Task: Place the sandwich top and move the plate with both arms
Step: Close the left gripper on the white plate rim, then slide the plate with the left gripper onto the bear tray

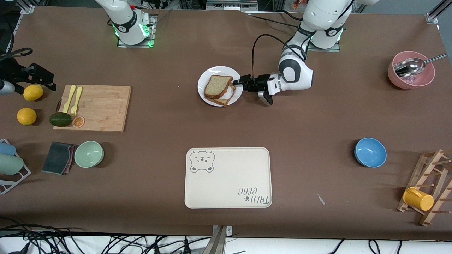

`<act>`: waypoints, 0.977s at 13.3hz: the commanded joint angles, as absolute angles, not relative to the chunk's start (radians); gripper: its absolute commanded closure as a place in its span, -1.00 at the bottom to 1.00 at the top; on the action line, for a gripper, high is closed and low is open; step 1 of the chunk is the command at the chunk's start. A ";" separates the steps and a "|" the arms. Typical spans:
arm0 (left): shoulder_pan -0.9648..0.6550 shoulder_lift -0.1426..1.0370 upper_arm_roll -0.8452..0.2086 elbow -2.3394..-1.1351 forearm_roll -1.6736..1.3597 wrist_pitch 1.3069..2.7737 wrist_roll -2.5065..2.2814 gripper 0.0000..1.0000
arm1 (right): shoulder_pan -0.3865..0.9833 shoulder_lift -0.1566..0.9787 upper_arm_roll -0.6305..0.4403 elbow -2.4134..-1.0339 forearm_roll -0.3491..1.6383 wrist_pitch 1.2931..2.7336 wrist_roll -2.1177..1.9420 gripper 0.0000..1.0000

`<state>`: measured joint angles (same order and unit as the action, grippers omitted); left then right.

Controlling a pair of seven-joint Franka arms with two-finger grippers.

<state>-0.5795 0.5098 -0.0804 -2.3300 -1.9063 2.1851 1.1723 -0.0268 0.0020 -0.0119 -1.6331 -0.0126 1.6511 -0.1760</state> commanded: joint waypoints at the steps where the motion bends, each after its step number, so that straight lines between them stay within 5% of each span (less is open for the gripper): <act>1: -0.603 0.545 -0.080 -2.301 -1.960 2.200 1.221 -0.13 | -0.034 0.003 -0.003 -1.621 -0.020 1.646 -0.175 -1.00; 6: -0.601 0.545 -0.080 -2.301 -1.965 2.200 1.224 0.27 | -0.034 0.003 -0.005 -1.621 -0.020 1.646 -0.175 -1.00; 13: -0.601 0.545 -0.078 -2.301 -1.963 2.200 1.226 0.55 | -0.034 0.003 -0.006 -1.621 -0.020 1.646 -0.175 -1.00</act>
